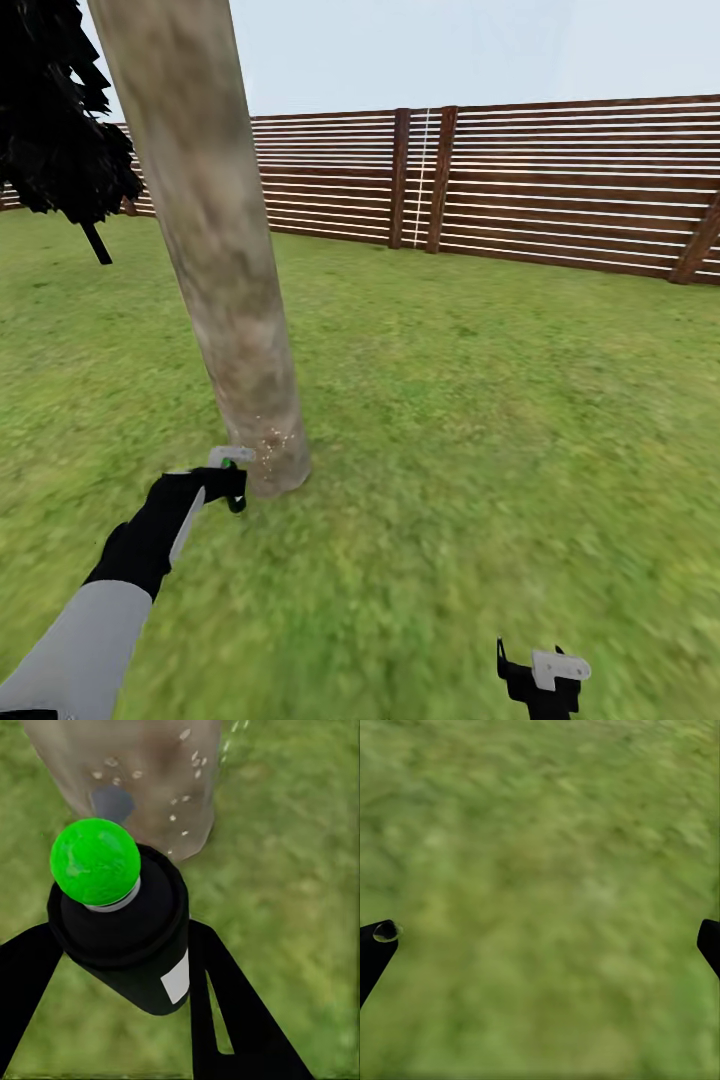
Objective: In the garden, pick up the pesticide atomizer on the floor and spray pesticide onto both trees until each tree trunk is fully covered.
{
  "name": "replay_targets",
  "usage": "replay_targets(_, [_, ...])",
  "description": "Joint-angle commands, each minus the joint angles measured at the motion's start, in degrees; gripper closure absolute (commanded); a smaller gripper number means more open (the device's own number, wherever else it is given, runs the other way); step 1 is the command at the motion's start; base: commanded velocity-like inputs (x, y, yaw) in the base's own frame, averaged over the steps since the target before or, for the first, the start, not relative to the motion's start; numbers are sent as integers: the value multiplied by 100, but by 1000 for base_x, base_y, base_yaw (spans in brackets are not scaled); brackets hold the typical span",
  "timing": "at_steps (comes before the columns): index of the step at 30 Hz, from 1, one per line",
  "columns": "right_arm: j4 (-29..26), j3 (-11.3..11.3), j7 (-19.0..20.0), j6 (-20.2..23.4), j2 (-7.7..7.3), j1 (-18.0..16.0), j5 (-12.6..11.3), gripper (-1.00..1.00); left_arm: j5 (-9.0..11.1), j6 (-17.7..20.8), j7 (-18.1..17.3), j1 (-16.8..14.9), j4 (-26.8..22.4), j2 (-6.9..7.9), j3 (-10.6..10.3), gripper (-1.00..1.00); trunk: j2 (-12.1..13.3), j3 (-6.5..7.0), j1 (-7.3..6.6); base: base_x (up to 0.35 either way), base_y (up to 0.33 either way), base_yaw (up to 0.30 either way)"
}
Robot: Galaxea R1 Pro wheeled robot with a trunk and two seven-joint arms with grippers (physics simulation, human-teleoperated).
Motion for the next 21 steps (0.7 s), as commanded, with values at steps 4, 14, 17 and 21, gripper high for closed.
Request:
replay_targets(4, [-9,-7,0,-3,-8,2,-6,-100,-21,433,-541,-8,-542,488,37,100,0,0,0,0,0,0])
replay_targets(14, [-12,0,0,-5,-9,2,-7,-100,-152,647,-671,13,-622,349,24,100,0,0,0,0,0,121])
replay_targets(17, [-9,0,0,-5,-9,2,-9,-100,-245,638,-540,1,129,690,43,100,0,0,0,0,0,3])
replay_targets(21, [-9,0,0,-5,-9,0,-7,-100,-215,636,-521,-10,224,505,15,100,0,0,0,0,0,103])
